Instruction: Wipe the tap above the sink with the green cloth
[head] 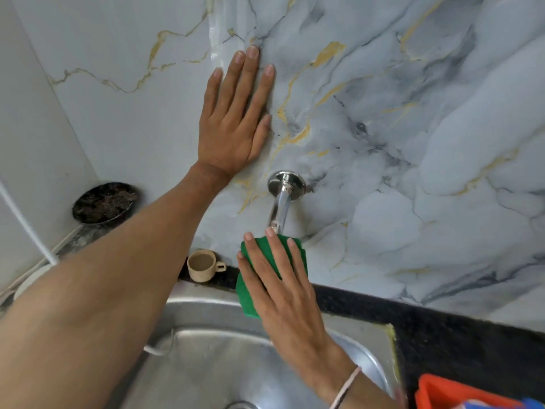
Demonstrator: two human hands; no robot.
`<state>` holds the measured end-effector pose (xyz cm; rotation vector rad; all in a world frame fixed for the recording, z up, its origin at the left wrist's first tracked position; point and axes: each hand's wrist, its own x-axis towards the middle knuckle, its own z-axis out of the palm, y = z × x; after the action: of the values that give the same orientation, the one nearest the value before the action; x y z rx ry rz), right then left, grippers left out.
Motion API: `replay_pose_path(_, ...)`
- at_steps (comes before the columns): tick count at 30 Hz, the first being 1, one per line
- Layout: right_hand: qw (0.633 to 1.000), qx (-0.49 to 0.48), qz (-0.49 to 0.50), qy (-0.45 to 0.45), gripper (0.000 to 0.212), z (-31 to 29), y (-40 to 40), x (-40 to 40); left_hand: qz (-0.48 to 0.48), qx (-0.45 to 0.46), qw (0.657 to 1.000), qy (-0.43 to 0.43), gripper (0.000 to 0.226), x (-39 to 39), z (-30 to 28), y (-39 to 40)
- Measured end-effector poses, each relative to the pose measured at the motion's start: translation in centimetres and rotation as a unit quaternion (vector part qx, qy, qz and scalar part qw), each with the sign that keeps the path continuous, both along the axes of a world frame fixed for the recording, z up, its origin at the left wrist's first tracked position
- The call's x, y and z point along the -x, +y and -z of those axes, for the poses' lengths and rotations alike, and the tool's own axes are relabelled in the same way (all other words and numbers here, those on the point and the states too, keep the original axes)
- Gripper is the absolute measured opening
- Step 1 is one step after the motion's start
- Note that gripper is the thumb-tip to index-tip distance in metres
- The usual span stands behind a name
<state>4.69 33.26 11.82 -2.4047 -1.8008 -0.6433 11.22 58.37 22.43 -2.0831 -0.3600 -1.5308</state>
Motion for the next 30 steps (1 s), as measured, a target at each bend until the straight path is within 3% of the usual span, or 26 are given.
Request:
replay_pose_path(2, 0.994, 0.052, -0.037, 0.093, 0.088, 0.1, -2.2, 0.5, -0.001, 0.065, 0.997, 0.048, 0.059, 1.6, -0.6, -2.2)
replay_pose_path(3, 0.979, 0.051, -0.049, 0.192, 0.09, 0.1, -3.7, 0.9, 0.019, 0.117, 0.99, 0.081, 0.06, 2.6, -1.0, -3.7)
replay_pose_path(4, 0.94, 0.032, -0.042, 0.336, 0.087, -0.2, -5.4, 1.3, 0.05, 0.186, 0.975, 0.111, 0.06, 3.8, -1.2, -5.3)
replay_pose_path(6, 0.784, -0.042, -0.008, 0.62, 0.065, -0.7, -9.0, 2.2, 0.118, 0.347, 0.922, 0.128, 0.054, 6.8, -0.3, -9.3)
replay_pose_path(9, 0.579, -0.174, 0.054, 0.795, 0.032, -0.6, -15.2, 2.1, 0.216, 0.528, 0.819, 0.049, 0.037, 12.4, 3.9, -17.8)
replay_pose_path(11, 0.496, -0.217, 0.096, 0.835, 0.032, -0.1, -19.3, 1.6, 0.259, 0.656, 0.707, 0.057, 0.043, 15.8, 7.0, -24.8)
replay_pose_path(13, 0.445, -0.245, 0.124, 0.852, 0.036, 0.8, -23.4, 0.9, 0.288, 0.802, 0.515, 0.095, 0.042, 17.8, 9.8, -31.5)
replay_pose_path(14, 0.431, -0.257, 0.137, 0.854, 0.038, 1.3, -25.3, 0.6, 0.3, 0.85, 0.419, 0.107, 0.036, 18.2, 11.1, -34.4)
replay_pose_path(15, 0.428, -0.272, 0.152, 0.848, 0.036, 1.8, -27.3, 0.4, 0.311, 0.876, 0.35, 0.118, 0.029, 18.4, 12.4, -37.0)
replay_pose_path(16, 0.437, -0.288, 0.174, 0.834, 0.032, 2.5, -29.1, 0.1, 0.313, 0.886, 0.315, 0.131, 0.023, 18.3, 13.6, -39.4)
replay_pose_path(18, 0.485, -0.31, 0.238, 0.783, 0.021, 4.0, -32.7, -0.4, 0.283, 0.889, 0.322, 0.159, 0.015, 17.2, 16.0, -43.6)
replay_pose_path(20, 0.551, -0.282, 0.3, 0.726, 0.021, 5.9, -36.0, -1.4, 0.23, 0.874, 0.371, 0.213, 0.016, 15.7, 18.1, -47.2)
replay_pose_path(25, 0.642, -0.123, 0.356, 0.668, 0.025, 9.1, -42.4, -3.4, 0.137, 0.769, 0.492, 0.385, 0.062, 13.0, 21.1, -54.4)
replay_pose_path(30, 0.733, 0.021, 0.362, 0.575, 0.049, 9.9, -44.6, -4.2, 0.084, 0.688, 0.537, 0.481, 0.069, 13.3, 23.0, -57.6)
